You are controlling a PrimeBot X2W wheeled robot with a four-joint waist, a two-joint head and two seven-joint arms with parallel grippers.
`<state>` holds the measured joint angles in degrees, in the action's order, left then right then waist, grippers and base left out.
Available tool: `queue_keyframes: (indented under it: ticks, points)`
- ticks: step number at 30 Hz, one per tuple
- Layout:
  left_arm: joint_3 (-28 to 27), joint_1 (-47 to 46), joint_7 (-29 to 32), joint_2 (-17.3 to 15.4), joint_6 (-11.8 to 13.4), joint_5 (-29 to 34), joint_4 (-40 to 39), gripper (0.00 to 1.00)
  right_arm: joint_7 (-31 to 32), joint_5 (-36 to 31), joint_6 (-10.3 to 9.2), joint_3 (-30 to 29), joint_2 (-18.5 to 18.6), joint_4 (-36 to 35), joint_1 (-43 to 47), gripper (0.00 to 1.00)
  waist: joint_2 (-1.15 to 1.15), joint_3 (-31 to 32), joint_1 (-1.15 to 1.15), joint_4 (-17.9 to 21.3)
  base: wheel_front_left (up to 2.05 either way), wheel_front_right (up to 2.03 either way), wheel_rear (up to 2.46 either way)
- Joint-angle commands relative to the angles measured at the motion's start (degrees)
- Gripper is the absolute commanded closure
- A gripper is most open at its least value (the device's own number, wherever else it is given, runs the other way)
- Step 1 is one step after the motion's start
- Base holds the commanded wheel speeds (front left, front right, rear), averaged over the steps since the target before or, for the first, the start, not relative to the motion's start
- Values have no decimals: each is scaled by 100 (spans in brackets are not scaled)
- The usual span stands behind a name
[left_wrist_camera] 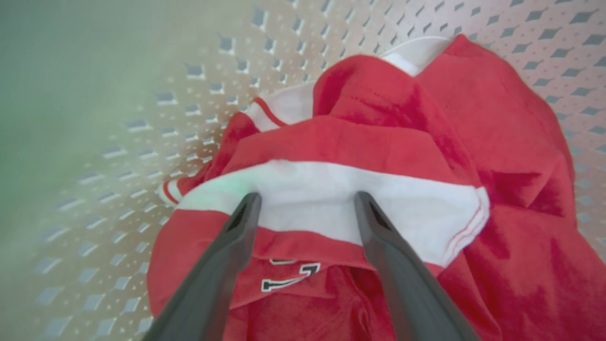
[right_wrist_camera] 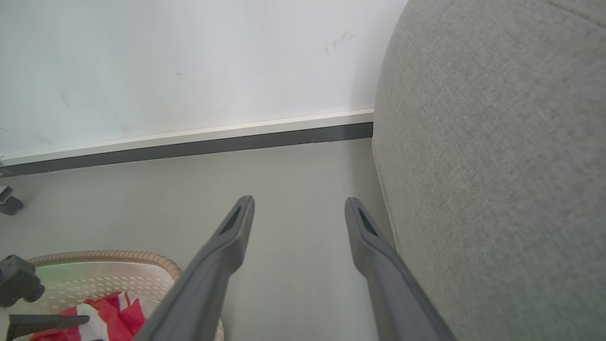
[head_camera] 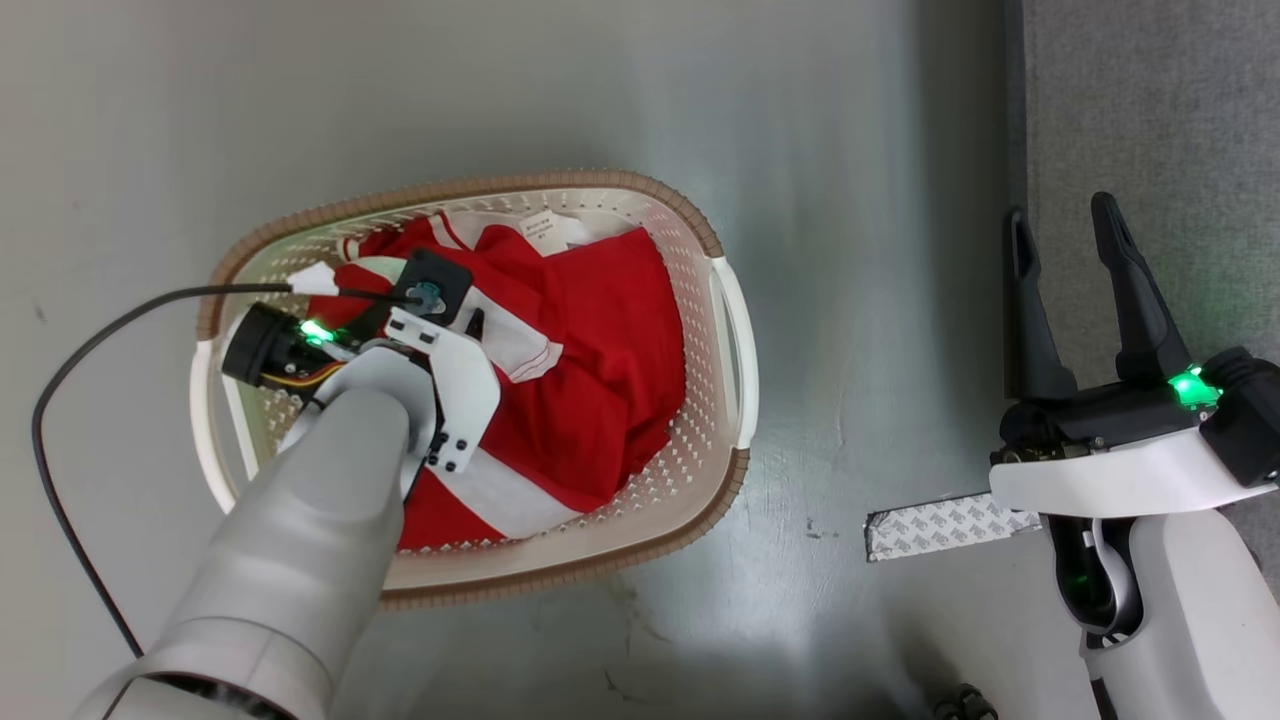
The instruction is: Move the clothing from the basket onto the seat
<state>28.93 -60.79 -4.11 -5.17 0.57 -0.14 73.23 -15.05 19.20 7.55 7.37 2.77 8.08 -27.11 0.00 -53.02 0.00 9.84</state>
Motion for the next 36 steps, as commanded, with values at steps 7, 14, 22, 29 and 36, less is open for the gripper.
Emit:
queue_keyframes:
  ticks: [7, 14, 22, 29, 36]
  points:
    - [77, -75, -38, -9, -4, -77, 30, 0, -20, -30, -12, -50, 21, -41, -57, 0, 0, -139, 0, -15, 0, 0, 0]
    - [144, -132, -40, -19, 21, -121, 41, 0, -20, -35, -12, -68, 21, -60, -75, 0, 0, -225, 0, -23, 0, 0, 0]
    - [181, -270, -146, 20, 92, -211, 46, 0, -20, -59, -12, -61, 23, -68, -74, 0, 0, -352, 0, -13, 0, 0, 0]
    - [226, -348, -319, 93, 138, -286, 42, 0, -20, -58, -12, -44, 25, -79, -68, 0, 0, -429, 0, -9, 0, 0, 0]
    - [272, -406, -412, 108, 210, -322, 51, 0, -19, -24, -13, -18, 29, -88, -52, 0, 0, -515, 0, 41, 0, 0, 0]
